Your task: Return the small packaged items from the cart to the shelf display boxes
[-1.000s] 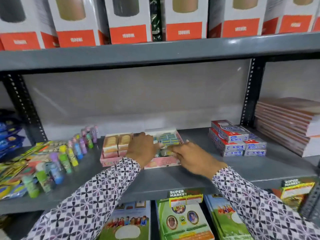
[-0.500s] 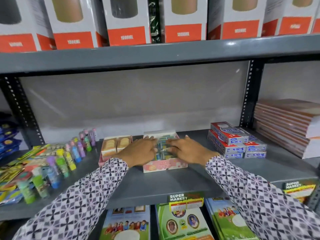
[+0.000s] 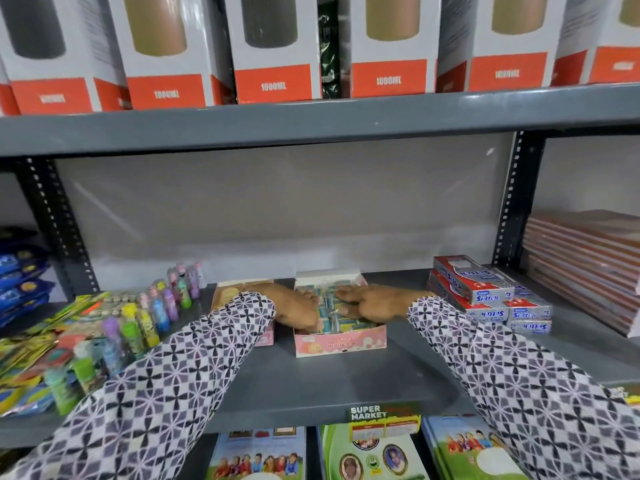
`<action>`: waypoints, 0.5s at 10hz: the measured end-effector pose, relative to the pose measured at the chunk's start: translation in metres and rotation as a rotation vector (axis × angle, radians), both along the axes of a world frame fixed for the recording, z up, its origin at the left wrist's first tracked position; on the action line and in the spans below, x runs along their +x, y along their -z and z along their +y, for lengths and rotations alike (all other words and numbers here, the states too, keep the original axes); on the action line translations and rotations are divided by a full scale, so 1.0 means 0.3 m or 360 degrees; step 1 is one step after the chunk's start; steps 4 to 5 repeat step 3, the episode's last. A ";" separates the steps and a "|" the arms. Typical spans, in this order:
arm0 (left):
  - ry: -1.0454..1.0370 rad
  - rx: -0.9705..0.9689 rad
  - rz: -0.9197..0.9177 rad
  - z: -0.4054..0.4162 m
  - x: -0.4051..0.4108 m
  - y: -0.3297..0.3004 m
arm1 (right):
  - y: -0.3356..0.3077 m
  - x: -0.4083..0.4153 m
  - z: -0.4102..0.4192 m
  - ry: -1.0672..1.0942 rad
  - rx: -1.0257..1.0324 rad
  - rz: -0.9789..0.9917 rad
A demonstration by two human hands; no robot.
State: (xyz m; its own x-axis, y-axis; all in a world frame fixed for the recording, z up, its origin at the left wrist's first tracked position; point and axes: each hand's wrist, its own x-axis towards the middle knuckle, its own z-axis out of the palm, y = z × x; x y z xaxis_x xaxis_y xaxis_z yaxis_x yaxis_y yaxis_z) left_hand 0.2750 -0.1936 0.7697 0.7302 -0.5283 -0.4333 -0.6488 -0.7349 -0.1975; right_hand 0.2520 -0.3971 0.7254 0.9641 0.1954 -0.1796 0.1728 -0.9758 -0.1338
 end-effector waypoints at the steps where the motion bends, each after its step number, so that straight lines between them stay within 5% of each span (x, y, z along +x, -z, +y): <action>1: -0.0001 0.0042 -0.0009 0.006 -0.007 0.004 | 0.026 -0.017 -0.004 -0.0008 -0.0028 -0.0016; 5: 0.0009 -0.0178 -0.0053 0.029 -0.063 -0.009 | -0.036 -0.091 0.055 -0.0014 -0.0057 -0.0052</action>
